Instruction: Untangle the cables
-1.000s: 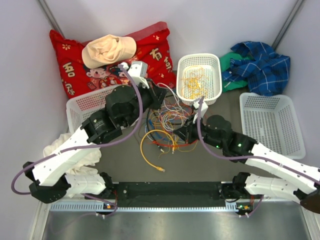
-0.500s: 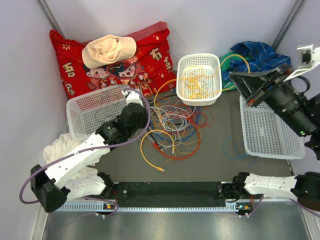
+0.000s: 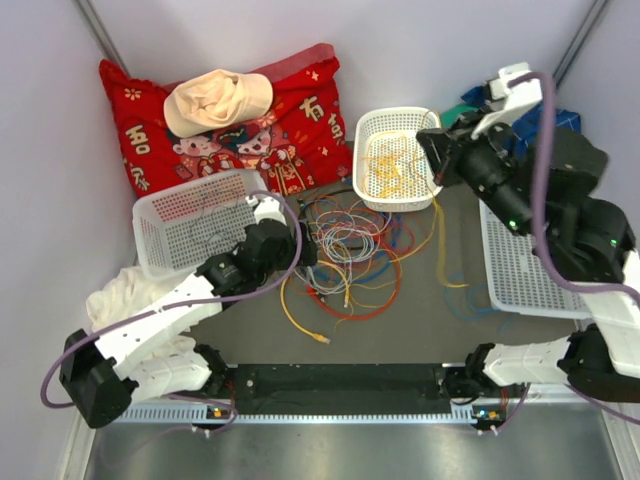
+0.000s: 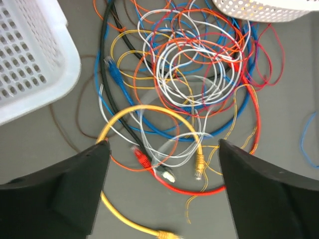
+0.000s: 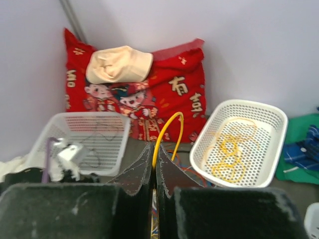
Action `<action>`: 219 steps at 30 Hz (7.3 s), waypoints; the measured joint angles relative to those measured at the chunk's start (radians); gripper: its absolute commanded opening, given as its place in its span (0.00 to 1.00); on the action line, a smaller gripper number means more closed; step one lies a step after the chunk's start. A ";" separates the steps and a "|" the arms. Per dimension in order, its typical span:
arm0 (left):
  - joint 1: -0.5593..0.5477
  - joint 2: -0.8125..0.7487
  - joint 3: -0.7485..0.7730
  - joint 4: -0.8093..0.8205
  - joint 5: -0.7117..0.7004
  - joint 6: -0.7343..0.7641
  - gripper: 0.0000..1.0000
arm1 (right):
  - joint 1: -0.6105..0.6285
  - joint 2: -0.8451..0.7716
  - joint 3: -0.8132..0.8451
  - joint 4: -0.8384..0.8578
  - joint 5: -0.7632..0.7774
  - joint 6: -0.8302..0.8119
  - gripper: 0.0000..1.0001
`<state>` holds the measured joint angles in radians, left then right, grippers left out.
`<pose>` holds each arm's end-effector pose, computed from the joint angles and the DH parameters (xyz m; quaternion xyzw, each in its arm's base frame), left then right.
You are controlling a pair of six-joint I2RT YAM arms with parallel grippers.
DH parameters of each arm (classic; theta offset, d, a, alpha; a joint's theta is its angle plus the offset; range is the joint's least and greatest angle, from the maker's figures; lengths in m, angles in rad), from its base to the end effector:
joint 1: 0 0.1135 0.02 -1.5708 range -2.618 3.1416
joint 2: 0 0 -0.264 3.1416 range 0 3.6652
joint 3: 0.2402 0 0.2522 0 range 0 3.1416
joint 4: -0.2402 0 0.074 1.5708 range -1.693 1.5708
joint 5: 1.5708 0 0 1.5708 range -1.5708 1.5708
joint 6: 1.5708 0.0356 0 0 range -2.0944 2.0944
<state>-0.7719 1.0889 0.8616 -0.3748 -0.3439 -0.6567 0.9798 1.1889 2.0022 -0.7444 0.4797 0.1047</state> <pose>0.1792 -0.1577 0.2898 -0.0293 0.8751 -0.1861 0.4458 0.0981 0.1168 0.5850 -0.1235 0.6739 0.2276 0.6919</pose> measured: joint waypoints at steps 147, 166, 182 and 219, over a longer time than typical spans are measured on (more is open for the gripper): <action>-0.001 -0.549 -0.434 0.623 0.259 -0.028 0.99 | 0.098 -0.272 -0.837 0.262 -0.223 0.364 0.00; -0.002 -0.358 -0.441 0.729 0.418 0.000 0.49 | 0.098 -0.285 -0.835 0.240 -0.268 0.392 0.00; -0.004 -0.219 -0.270 0.637 0.302 0.091 0.00 | 0.098 -0.401 -0.805 0.170 -0.259 0.404 0.08; -0.005 -0.112 0.228 0.347 0.536 0.127 0.00 | 0.097 -0.219 -0.885 0.443 -0.249 0.183 0.68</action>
<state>-0.7769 0.9771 1.0893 -0.0277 0.1925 -0.5301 1.0771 0.9699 1.1175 -0.3016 0.2306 0.2878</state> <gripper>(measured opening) 0.009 0.729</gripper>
